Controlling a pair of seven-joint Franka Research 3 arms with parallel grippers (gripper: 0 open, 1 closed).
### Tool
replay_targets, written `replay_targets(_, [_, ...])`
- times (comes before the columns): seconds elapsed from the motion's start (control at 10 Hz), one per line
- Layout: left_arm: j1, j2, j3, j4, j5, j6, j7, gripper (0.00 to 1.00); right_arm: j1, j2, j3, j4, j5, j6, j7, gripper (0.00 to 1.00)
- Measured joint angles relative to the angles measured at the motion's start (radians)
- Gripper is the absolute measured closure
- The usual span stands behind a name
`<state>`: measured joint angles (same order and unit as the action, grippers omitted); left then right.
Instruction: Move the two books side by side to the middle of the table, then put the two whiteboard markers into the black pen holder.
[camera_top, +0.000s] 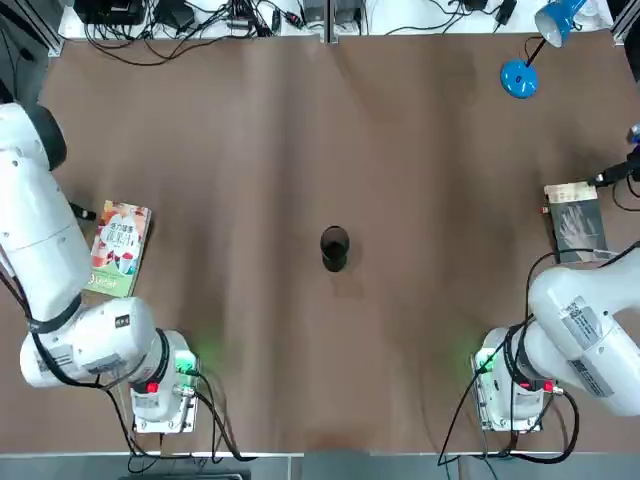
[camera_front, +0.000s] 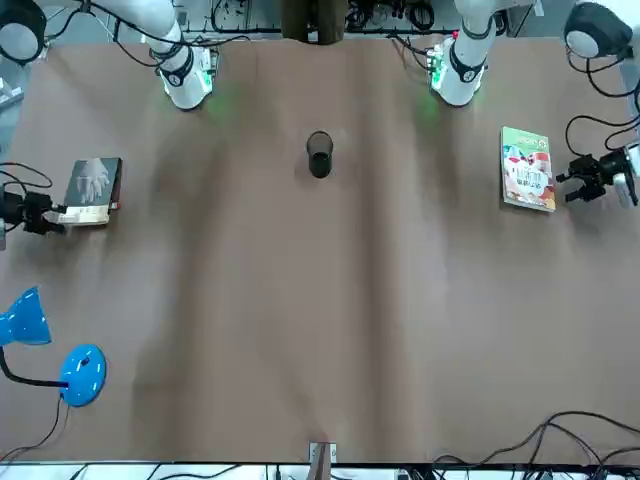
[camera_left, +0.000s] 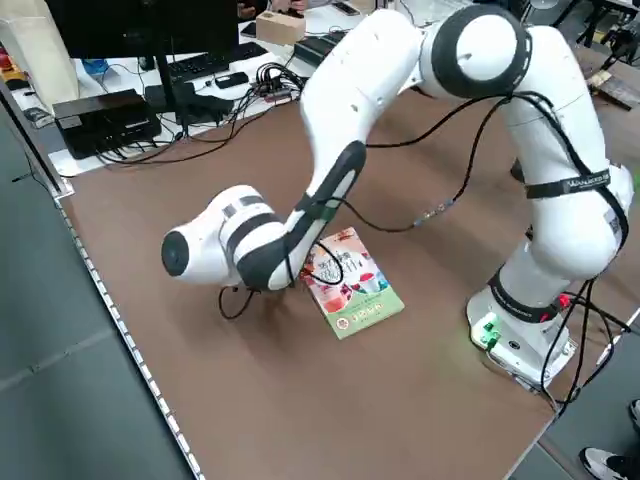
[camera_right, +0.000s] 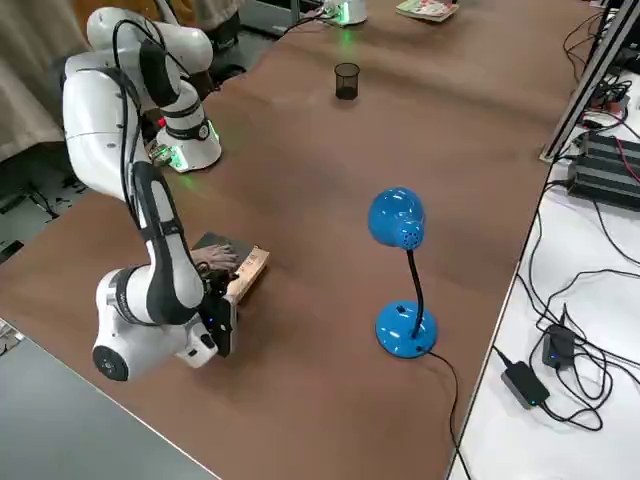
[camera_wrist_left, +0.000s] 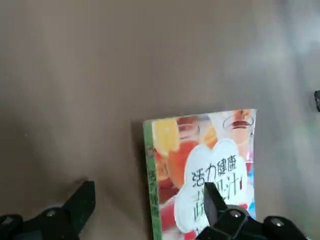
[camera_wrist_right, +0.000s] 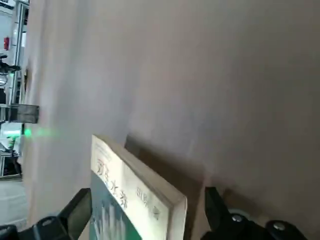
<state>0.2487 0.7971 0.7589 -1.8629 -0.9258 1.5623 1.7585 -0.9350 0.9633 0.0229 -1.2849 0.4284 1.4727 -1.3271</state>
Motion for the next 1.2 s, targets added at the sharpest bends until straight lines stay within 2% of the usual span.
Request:
replay_targets(0.3, [-0.004,0.025,-0.017,0.005,-0.017,-0.084,-0.04,0.06,0.001,0.004,0.007,-0.019,-0.032,-0.007,-0.019,0.02])
replay_targets(0.4, [-0.003,0.034,-0.019,0.004,-0.017,-0.091,-0.041,0.06,0.001,0.004,0.007,-0.02,-0.038,-0.015,-0.019,0.05])
replay_targets(0.6, [-0.002,0.044,-0.022,0.006,-0.031,-0.097,-0.061,0.07,0.002,0.004,0.007,-0.029,-0.056,-0.042,-0.019,0.18])
replay_targets(0.8, [-0.002,0.044,-0.024,0.006,-0.034,-0.098,-0.08,0.11,0.005,0.005,0.007,-0.045,-0.079,-0.045,-0.019,0.52])
replay_targets(1.0, [-0.002,0.044,-0.034,0.007,-0.035,-0.107,-0.085,0.15,0.007,0.004,0.008,-0.046,-0.083,-0.059,-0.041,0.8])
replay_targets(1.2, [-0.002,0.045,-0.05,0.009,-0.035,-0.111,-0.101,0.27,0.01,0.004,0.009,-0.046,-0.083,-0.062,-0.083,0.81])
